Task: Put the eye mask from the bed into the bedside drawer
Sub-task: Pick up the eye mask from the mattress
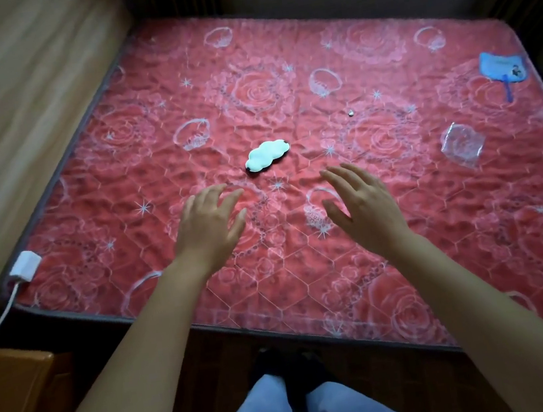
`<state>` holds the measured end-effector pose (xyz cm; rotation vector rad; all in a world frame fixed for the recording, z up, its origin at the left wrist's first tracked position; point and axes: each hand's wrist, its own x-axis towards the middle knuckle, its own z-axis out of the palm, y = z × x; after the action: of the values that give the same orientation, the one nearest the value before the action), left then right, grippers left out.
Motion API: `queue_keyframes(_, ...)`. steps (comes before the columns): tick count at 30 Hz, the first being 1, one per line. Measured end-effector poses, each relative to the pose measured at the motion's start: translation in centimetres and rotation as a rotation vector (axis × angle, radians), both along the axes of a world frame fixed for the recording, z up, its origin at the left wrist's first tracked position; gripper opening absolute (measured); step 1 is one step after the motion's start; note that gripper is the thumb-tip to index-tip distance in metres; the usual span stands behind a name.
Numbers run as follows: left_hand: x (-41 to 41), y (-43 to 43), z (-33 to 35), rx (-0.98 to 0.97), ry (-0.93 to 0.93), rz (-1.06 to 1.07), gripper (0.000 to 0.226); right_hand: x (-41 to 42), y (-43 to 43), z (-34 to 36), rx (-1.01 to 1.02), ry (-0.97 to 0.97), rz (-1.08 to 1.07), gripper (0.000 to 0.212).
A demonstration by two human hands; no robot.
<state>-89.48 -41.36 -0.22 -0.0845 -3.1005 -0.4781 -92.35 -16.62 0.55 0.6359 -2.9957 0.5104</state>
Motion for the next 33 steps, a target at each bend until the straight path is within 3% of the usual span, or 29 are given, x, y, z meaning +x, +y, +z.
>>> queue_keyframes(13, -7.1, -1.2, -3.1, -0.016, -0.002, -0.078, 0.043, -4.6, -1.9, -4.3, -0.006, -0.035, -0.063, 0.043)
queue_keyframes(27, -17.2, -2.1, -17.1, -0.013, -0.028, 0.017, 0.042, -14.4, -3.5, -17.2, 0.046, -0.09, -0.014, 0.043)
queue_keyframes(33, -22.6, -3.4, -26.5, -0.11, -0.193, 0.043, 0.048, -20.1, -5.3, -25.1, -0.005, -0.117, -0.049, 0.038)
